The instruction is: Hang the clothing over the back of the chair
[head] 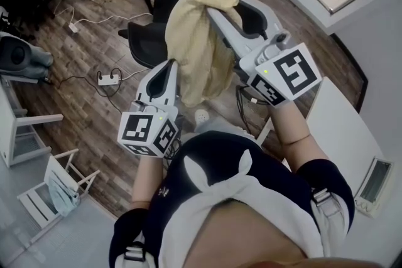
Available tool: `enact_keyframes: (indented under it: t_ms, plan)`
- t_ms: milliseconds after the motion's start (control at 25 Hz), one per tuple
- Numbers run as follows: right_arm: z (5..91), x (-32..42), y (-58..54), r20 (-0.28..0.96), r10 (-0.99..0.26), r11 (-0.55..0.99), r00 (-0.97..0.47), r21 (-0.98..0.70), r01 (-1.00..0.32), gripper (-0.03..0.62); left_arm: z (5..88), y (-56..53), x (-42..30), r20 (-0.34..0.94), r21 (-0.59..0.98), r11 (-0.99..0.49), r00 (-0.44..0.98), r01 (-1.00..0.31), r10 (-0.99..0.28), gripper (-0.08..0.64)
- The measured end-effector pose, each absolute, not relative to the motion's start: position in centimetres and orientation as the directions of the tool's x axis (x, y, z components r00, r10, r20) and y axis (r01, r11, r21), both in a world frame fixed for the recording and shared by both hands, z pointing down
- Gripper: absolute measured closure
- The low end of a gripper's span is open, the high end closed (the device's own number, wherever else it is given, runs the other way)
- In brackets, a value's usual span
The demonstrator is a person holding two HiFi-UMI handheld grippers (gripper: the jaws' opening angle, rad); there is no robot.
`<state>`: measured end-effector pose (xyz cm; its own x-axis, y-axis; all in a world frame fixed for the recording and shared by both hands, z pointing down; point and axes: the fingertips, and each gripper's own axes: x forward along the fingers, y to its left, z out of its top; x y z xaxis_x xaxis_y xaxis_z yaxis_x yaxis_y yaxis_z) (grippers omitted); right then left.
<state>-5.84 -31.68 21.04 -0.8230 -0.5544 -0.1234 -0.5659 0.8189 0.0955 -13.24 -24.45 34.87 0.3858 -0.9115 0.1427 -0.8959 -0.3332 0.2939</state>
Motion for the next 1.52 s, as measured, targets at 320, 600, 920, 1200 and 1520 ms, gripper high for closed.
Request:
enact_keyframes:
  t_ms: [320, 600, 920, 1200, 1520]
  plan:
    - [22.8, -7.2, -37.1, -0.031, -0.539, 0.830, -0.842, 0.152, -0.537, 0.476, 34.1, -27.9, -13.6, 0.135, 0.294, -0.315, 0.365, -0.902, -0.921, 0.554]
    - [25.0, -8.4, -39.8, 0.054, -0.475, 0.872, -0.878, 0.164, -0.461, 0.472, 34.1, -30.0, -14.0, 0.138, 0.294, -0.308, 0.359, -0.905, -0.923, 0.554]
    - [27.2, -9.3, -42.0, 0.141, -0.418, 0.903, -0.897, 0.169, -0.395, 0.469, 34.3, -31.5, -14.0, 0.153, 0.291, -0.300, 0.353, -0.909, -0.923, 0.554]
    - [29.7, -9.5, -43.5, 0.215, -0.413, 0.909, -0.885, 0.155, -0.387, 0.457, 34.1, -32.3, -13.9, 0.153, 0.282, -0.288, 0.339, -0.915, -0.928, 0.554]
    - [31.9, -9.9, -44.1, 0.296, -0.428, 0.904, -0.854, 0.149, -0.402, 0.448, 34.1, -32.4, -13.8, 0.155, 0.283, -0.293, 0.345, -0.913, -0.926, 0.554]
